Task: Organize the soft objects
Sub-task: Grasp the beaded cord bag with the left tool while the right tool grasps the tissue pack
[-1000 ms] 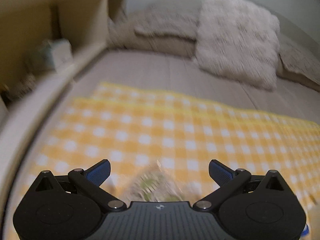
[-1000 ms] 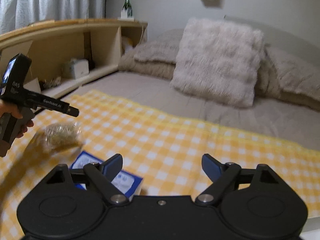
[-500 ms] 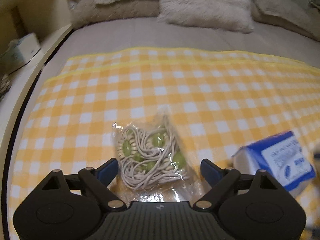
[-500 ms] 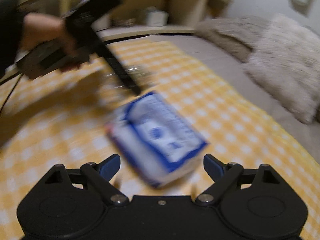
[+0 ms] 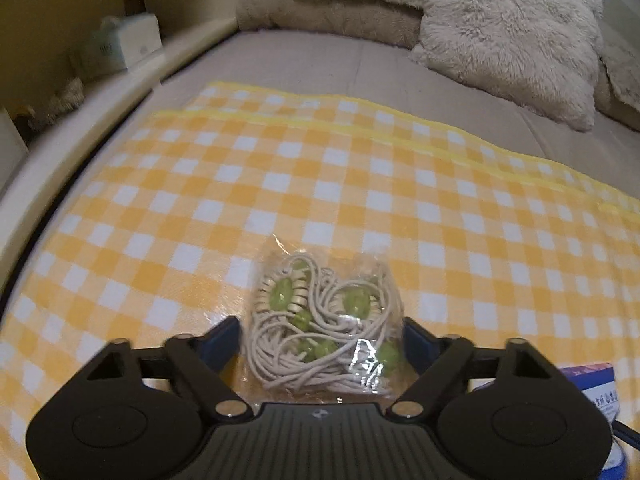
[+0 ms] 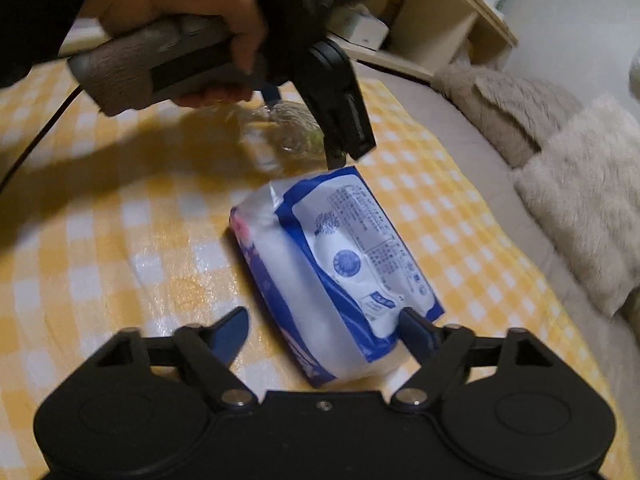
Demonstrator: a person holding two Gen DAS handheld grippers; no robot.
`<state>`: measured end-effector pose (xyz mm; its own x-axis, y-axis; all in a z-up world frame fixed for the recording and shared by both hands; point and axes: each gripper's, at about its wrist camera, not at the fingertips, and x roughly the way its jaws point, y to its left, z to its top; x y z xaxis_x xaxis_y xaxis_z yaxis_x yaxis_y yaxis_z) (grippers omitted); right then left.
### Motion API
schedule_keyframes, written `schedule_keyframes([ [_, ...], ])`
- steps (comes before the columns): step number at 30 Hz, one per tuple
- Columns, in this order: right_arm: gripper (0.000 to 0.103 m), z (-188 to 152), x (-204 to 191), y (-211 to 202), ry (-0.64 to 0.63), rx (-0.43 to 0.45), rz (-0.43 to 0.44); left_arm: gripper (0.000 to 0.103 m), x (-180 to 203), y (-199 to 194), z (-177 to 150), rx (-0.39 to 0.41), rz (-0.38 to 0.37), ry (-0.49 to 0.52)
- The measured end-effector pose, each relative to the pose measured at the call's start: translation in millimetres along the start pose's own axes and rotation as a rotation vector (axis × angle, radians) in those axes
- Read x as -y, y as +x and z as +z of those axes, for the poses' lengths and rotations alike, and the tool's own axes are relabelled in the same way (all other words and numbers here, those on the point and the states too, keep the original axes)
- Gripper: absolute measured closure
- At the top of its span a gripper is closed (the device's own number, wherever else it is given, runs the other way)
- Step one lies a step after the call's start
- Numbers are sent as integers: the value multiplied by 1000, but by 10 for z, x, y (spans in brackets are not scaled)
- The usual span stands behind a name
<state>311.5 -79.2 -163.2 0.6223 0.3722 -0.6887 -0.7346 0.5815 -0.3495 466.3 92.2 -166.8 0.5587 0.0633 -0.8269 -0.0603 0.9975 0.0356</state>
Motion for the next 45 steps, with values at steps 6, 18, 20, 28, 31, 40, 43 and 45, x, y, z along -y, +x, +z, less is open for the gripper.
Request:
schedule_keyframes([
  [6,62,-21,-109,-13,-45,-20,-30,43,-32,-130,-146,55,17,6],
  [18,77,98,110,-342,103,-30,-64,48,-180,-616,-308,81,-18,-58],
  [20,77,120,166,-458,137,-19,-88,48,-181,-789,-303,113,-20,-70],
  [28,77,157,340,-930,257,21,-150,48,-32,-1416,-396,209,-24,-35],
  [31,77,160,377,-1084,281,30,-171,48,28,-1649,-478,238,-40,-33],
  [40,77,-1,522,-1648,429,59,-217,48,191,-2305,-707,336,-66,-13],
  [43,77,-89,593,-1819,485,66,-232,48,287,-2499,-800,360,-84,7],
  [45,76,-150,625,-1931,512,72,-238,48,349,-2602,-853,375,-92,22],
])
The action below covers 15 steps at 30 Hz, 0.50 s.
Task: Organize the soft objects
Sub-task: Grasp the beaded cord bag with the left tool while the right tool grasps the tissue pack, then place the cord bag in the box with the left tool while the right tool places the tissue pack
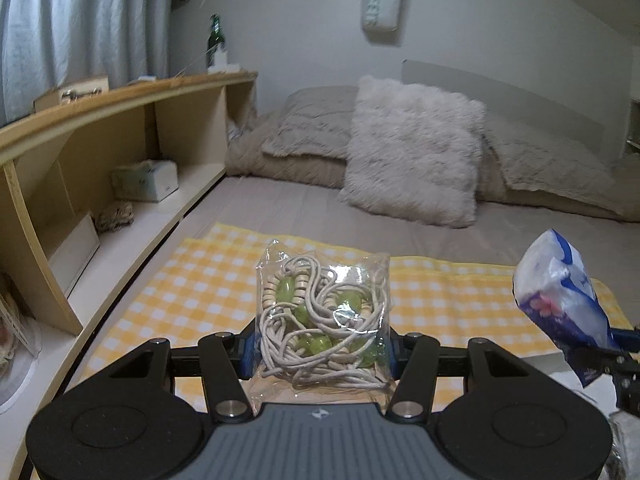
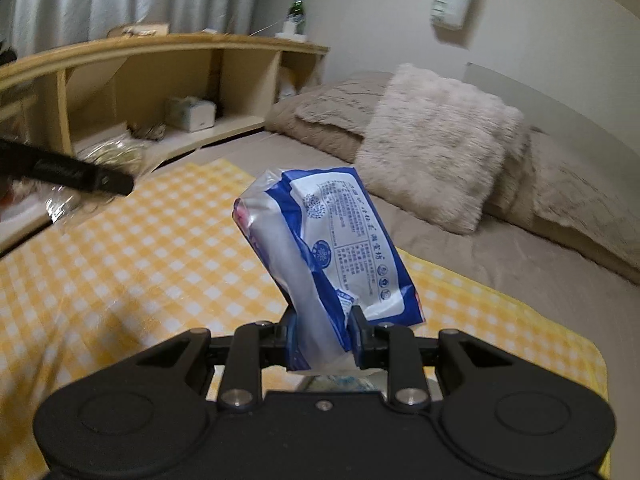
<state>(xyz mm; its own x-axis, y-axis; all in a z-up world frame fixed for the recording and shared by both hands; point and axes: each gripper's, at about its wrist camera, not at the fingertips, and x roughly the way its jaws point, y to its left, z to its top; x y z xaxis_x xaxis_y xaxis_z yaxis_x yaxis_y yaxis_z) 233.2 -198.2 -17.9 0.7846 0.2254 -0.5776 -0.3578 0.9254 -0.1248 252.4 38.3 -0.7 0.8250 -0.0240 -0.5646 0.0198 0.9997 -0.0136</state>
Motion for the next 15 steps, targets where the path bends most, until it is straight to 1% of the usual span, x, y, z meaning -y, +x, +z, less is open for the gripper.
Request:
schedule_keyframes([
  [5,76,-63,165,-243,56,10,-12,48,223,-244,-47,30,-31,40],
  [8,76,-104,275,-390,95,24,-16,47,363,-337,-68,34,-54,54],
  [11,76,-153,380,-533,129,31,-21,47,493,-405,-88,41,-81,51],
  [15,76,-219,530,-684,173,38,-33,47,691,-430,-108,29,-131,41],
])
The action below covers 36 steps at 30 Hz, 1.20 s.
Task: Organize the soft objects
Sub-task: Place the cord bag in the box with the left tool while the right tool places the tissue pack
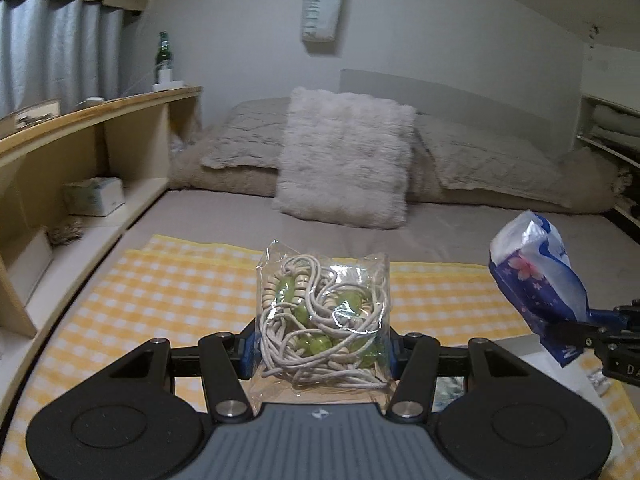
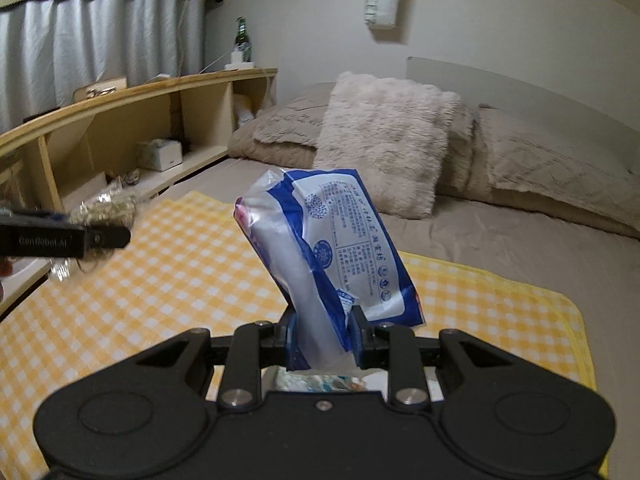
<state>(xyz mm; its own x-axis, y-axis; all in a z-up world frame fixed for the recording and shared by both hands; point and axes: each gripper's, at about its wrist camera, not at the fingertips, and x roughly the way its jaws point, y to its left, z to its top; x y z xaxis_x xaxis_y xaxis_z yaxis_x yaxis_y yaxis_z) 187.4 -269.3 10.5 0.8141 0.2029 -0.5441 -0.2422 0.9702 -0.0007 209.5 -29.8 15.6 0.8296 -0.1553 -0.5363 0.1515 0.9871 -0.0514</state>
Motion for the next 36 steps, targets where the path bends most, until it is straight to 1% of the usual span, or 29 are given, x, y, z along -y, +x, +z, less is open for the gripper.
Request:
schedule_keyframes([
  [3,76,-33,131,-80,17,4,-26,47,199,11,-6,6,-27,23],
  [9,76,-126,470,-201,42,3,-104,47,589,91,-12,3,-110,49],
  [14,76,-245,790,-260,67,-13,-167,47,890,219,-52,-24,-176,80],
  [17,76,-335,960,-265,70,-31,-207,47,1047,360,-94,-63,-221,101],
  [21,76,-448,1138,-232,9,-58,-266,47,1232,535,-180,-119,-287,153],
  [23,75,-492,1203,-182,-17,-85,-278,47,1328,637,-225,-149,-310,182],
  [29,76,-641,1292,126,-111,-218,-261,47,1474,959,-403,-292,-362,173],
  [31,76,-693,1295,212,-135,-248,-256,47,1517,1082,-469,-333,-376,174],
  [36,76,-797,1234,473,-286,-302,-250,47,1634,1297,-633,-403,-414,263],
])
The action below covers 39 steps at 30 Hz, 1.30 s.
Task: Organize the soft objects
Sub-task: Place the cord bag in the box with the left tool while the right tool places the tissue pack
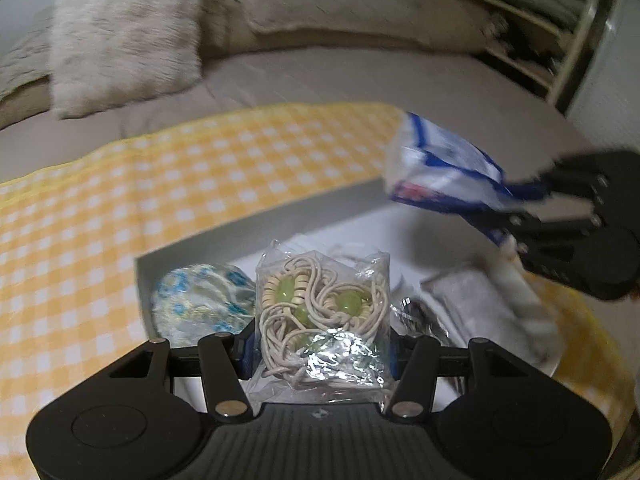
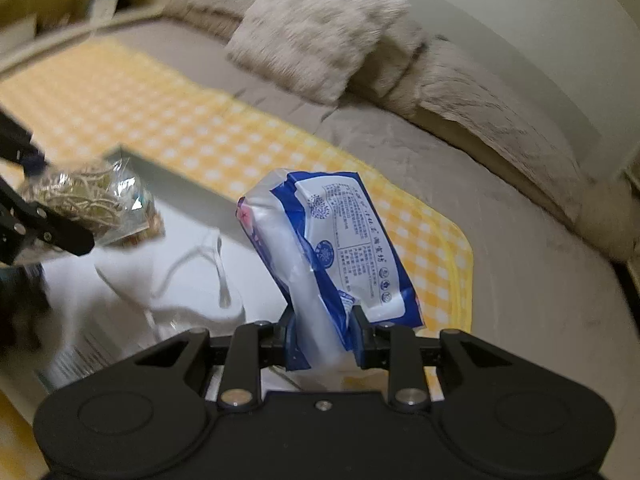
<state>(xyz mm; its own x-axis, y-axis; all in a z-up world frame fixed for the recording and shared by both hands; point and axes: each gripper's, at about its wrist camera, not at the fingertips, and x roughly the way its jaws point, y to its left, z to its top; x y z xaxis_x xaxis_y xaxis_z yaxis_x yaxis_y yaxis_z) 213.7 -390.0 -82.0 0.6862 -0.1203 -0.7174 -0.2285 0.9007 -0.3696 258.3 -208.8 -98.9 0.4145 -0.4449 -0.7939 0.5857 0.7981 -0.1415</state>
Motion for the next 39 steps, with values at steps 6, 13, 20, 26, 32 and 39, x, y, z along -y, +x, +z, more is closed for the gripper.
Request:
schedule_keyframes([
  [6,75,29,-123,278,-136,3,64,47,15,301,-9,-77,-91,104],
  [13,46,-22,-278,574,-293,-72,-11,46,-47,513,-123,-167,-120,378],
  [20,40,-7,-2,563,-137,-122,9,27,-301,562,-176,-191,-14,434],
  [26,49,44,380,347,197,-44,182,41,-385,413,-118,-178,-55,419],
  [32,61,100,382,451,377,-38,250,41,-287,456,-186,-154,-29,514],
  [39,65,114,141,700,288,-144,200,39,-318,479,-178,-152,0,493],
])
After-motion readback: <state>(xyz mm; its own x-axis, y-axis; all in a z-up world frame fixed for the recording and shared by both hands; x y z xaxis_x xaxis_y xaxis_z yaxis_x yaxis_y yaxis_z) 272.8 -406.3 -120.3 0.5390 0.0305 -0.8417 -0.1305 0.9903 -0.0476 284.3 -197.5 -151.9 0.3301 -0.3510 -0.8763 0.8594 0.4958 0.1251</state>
